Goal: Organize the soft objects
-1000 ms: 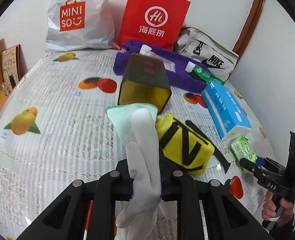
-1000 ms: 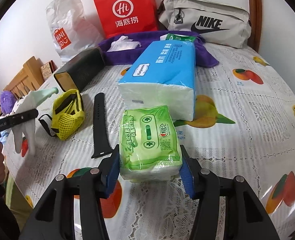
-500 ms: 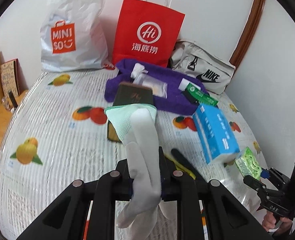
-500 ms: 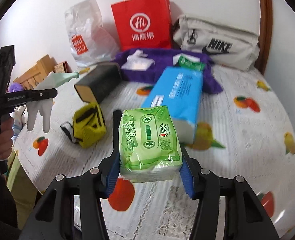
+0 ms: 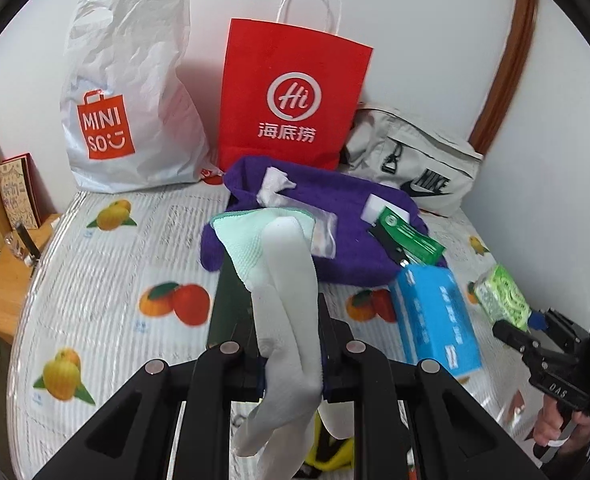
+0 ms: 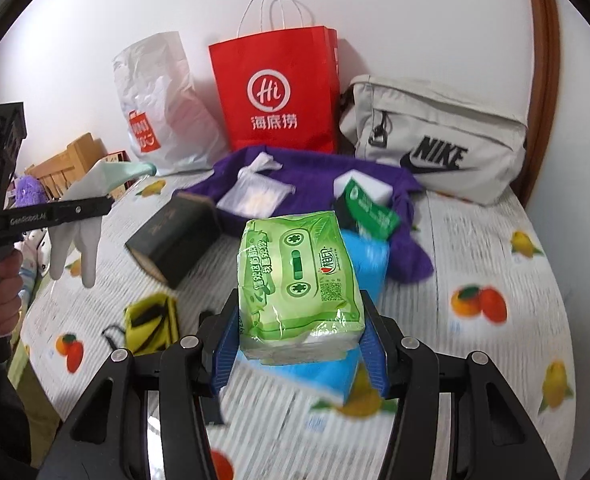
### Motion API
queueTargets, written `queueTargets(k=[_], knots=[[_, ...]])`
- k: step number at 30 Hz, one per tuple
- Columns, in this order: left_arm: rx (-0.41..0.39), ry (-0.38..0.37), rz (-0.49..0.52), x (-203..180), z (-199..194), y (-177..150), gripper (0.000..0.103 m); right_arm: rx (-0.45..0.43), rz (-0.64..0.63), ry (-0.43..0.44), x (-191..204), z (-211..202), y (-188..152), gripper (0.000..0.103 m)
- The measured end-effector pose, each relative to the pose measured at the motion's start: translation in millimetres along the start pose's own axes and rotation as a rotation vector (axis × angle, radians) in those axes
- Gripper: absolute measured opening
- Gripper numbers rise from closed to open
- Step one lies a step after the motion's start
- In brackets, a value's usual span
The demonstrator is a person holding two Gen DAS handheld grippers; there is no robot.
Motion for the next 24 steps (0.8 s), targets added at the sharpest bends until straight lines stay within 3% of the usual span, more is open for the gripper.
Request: queueTargets(k=[10,24], knots=[[0.019,0.019,-0.004,5,40,42,0.018,0.006,0.009,0.012,-14,59,64,0.053],[0.027,0.026,0.033,-2,86,86,0.018,0.031,0.006,0.037,-15,113,98,0.053]])
Point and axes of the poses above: each gripper's, at about its wrist camera, not at the fingertips, and z roughly the way its jaws point, x to its left, y to its top, the point moved 10 cm from there along z, roughly the way its jaws point
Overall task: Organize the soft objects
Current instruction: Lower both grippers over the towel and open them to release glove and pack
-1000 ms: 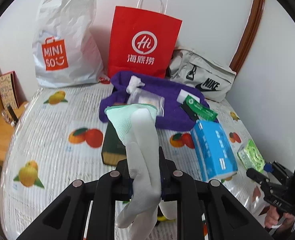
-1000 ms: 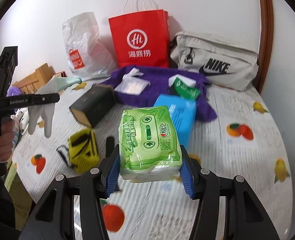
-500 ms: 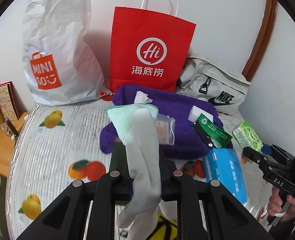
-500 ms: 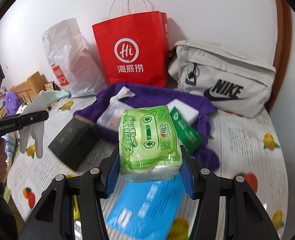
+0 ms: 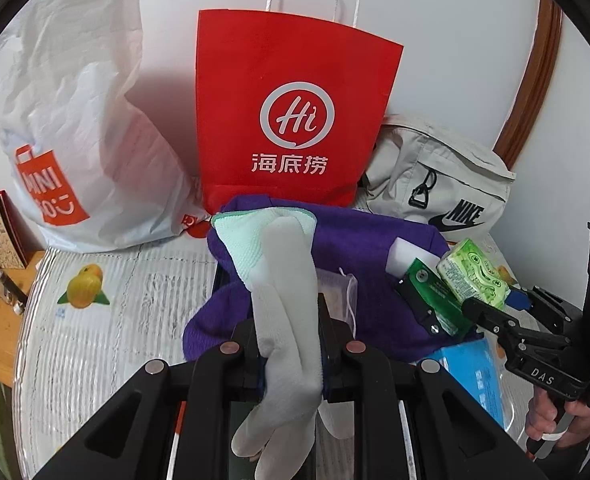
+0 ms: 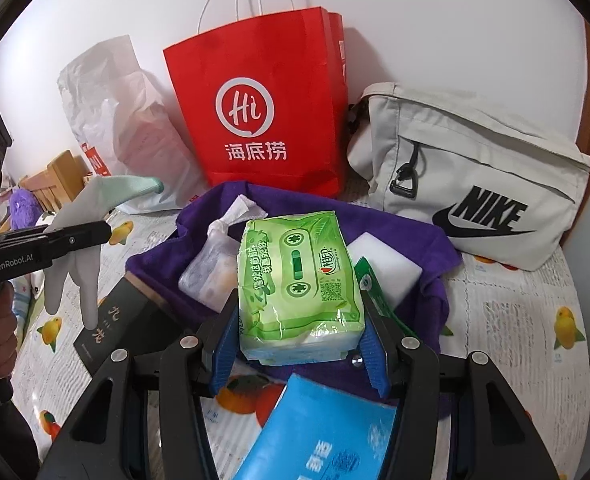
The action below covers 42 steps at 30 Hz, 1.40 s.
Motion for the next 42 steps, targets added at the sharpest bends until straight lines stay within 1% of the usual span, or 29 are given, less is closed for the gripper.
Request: queueTargets(k=[7,12,14,17,19,22,28,36,37,39,40,42], knots=[[0.03,-0.01,0.006,-4,27,8,0.018,0.025,0.014,-0.01,-8,20,6,0.054],[0.045,-0.013,0.009,-3,44,16,0.018,0.078,0.026,-0.004,-11,39,3,0.054],[0.062,-0.016,0.004,-2,55,20,0.018,0.111,0.017,-0.004,-10,49,-1,0.054],[0.082,-0.055,-0.019,-4,70,24,0.018,0.154,0.005,-0.003,-7,64,-4,0.053],[0.09,-0.07,-0.013,-8,79,27,0.018,0.178,-0.005,-0.001,-6,72,-6,0.054],[0.122,-0.07,0.004,-14,97,27,0.018,0.224,-0.013,-0.014,-6,85,-11,0.053],[0.188,-0.079,0.011,-24,129,23,0.018,0.287,-0.012,-0.022,-12,105,-13,0.053],[0.242,-0.073,0.02,-29,151,15,0.018,0.327,0.003,0.006,-16,115,-11,0.054],[0.245,-0.073,0.017,-29,152,14,0.019,0.329,0.003,0.009,-16,114,-11,0.054],[0.248,-0.077,0.012,-28,152,13,0.025,0.335,-0.003,0.011,-16,115,-10,0.056],[0.251,-0.08,0.009,-29,153,13,0.03,0.339,-0.006,0.013,-15,116,-10,0.06],[0.253,-0.086,0.002,-28,152,13,0.043,0.338,-0.007,0.025,-13,118,-8,0.063]])
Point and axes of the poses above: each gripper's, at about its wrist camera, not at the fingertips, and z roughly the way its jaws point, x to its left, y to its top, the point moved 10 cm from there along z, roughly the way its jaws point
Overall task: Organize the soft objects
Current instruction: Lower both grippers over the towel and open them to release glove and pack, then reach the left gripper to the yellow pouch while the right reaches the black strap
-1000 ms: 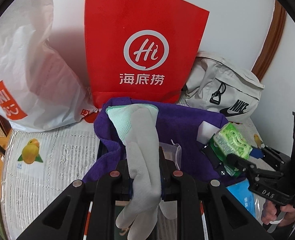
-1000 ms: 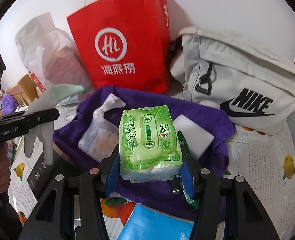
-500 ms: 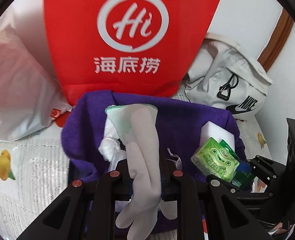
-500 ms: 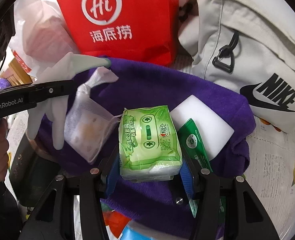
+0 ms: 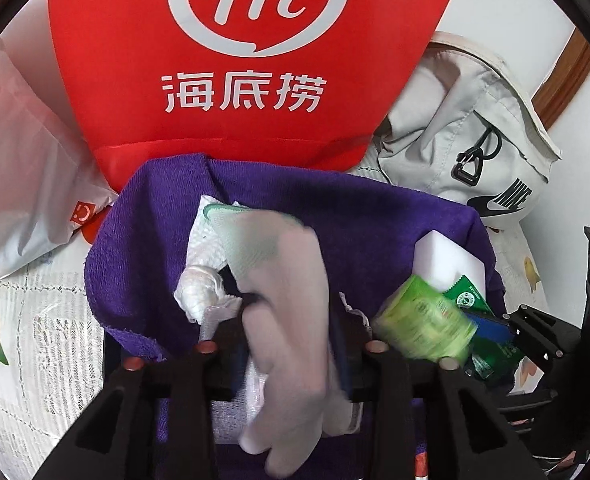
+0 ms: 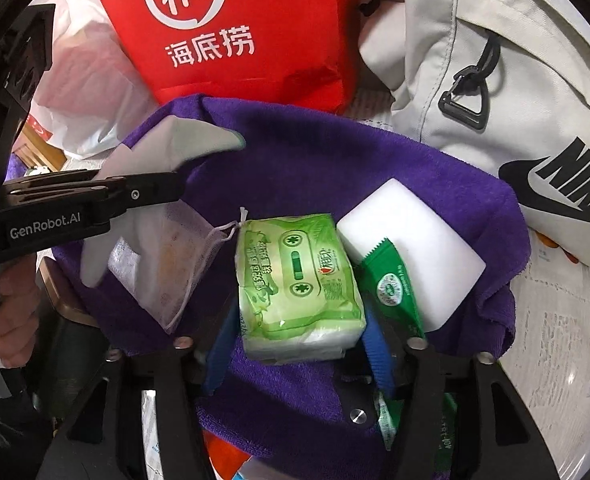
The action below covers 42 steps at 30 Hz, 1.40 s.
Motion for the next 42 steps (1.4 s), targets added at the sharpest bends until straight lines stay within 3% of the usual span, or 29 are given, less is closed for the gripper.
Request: queueTargets(k=[2,11,18,25,33,40,42], knots=[[-0.013,-0.012,0.009,-3,-4,1,0.068,-0.003,-0.003,0.0,2,-4,-1,0.067],[-0.073,0.022,0.016,-3,-45,-3,0.068,-0.085,0.023,-0.025,3,-46,0,0.07],[-0.116,0.037,0.006,-1,-90,-23,0.068,-0.185,0.024,0.0,14,-105,-22,0.07],[-0.15,0.054,-0.009,5,-139,-62,0.068,-0.239,-0.008,0.006,39,-150,-71,0.07],[-0.148,0.059,-0.015,0,-170,-116,0.068,-0.228,-0.034,0.045,74,-161,-141,0.064],[-0.132,0.066,-0.042,8,-182,-165,0.068,-0.18,-0.091,0.092,102,-147,-196,0.045],[-0.118,0.076,-0.046,12,-181,-180,0.068,-0.163,-0.103,0.108,109,-139,-211,0.044]])
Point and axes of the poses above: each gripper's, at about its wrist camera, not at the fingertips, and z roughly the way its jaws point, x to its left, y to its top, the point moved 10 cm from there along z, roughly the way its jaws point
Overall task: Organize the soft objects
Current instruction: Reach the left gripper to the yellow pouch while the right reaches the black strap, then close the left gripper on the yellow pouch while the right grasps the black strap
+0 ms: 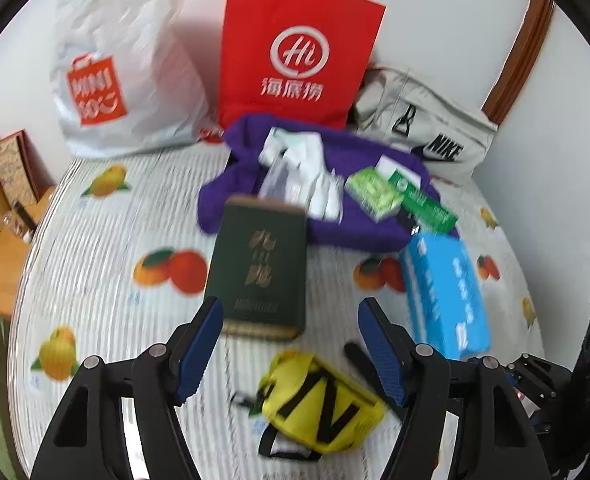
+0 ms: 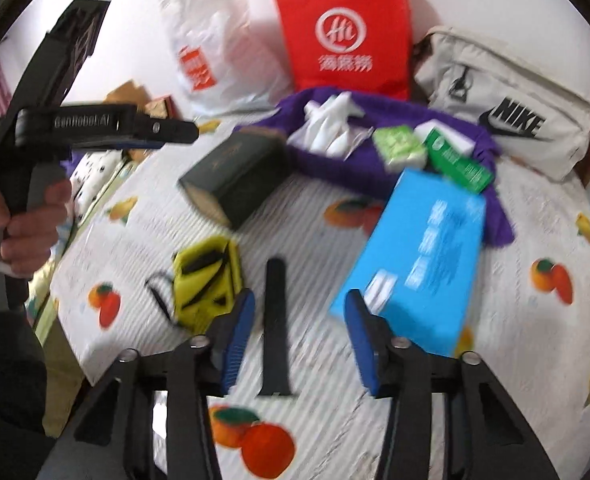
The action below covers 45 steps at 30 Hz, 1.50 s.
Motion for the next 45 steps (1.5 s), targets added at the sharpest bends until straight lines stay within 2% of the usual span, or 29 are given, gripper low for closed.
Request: queueTargets(k=[4,10,14,15,16,18,22,26,31,36,39,42,45], knots=[[0.013,0.011,-0.027,11,-1,-27,0.068,0.036,-0.019,0.005,10,21,-26,0.044],[0.019,0.021,-0.064,26,-3,-54,0.068,0.082,-0.072,-0.037,13,48,-48,0.044],[0.03,0.018,-0.087,32,-1,-67,0.068,0.03,-0.103,-0.052,18,56,-45,0.044],[0.029,0.018,-0.092,33,-1,-69,0.068,0.011,-0.121,-0.064,20,59,-43,0.039],[0.032,0.017,-0.099,33,1,-71,0.068,-0.008,-0.139,-0.082,20,61,-41,0.02],[0.04,0.015,-0.108,33,3,-74,0.068,-0.014,-0.138,-0.088,21,62,-38,0.021],[0.045,0.001,-0.111,32,7,-83,0.068,0.017,-0.029,-0.054,11,50,-51,0.021],[0.061,-0.015,-0.123,31,12,-91,0.068,0.06,-0.034,-0.033,17,43,-67,0.021],[0.069,-0.019,-0.111,28,14,-96,0.068,0.035,-0.032,-0.03,18,51,-55,0.024],[0.059,-0.035,-0.112,25,11,-100,0.068,-0.006,-0.084,-0.068,20,55,-52,0.021],[0.059,-0.068,-0.1,16,14,-103,0.068,0.004,-0.068,-0.069,20,48,-57,0.021],[0.073,-0.1,-0.107,4,22,-105,0.074,0.009,-0.033,-0.087,12,38,-67,0.02],[0.09,-0.085,-0.103,-5,33,-107,0.075,0.01,-0.003,-0.134,-3,26,-80,0.02]])
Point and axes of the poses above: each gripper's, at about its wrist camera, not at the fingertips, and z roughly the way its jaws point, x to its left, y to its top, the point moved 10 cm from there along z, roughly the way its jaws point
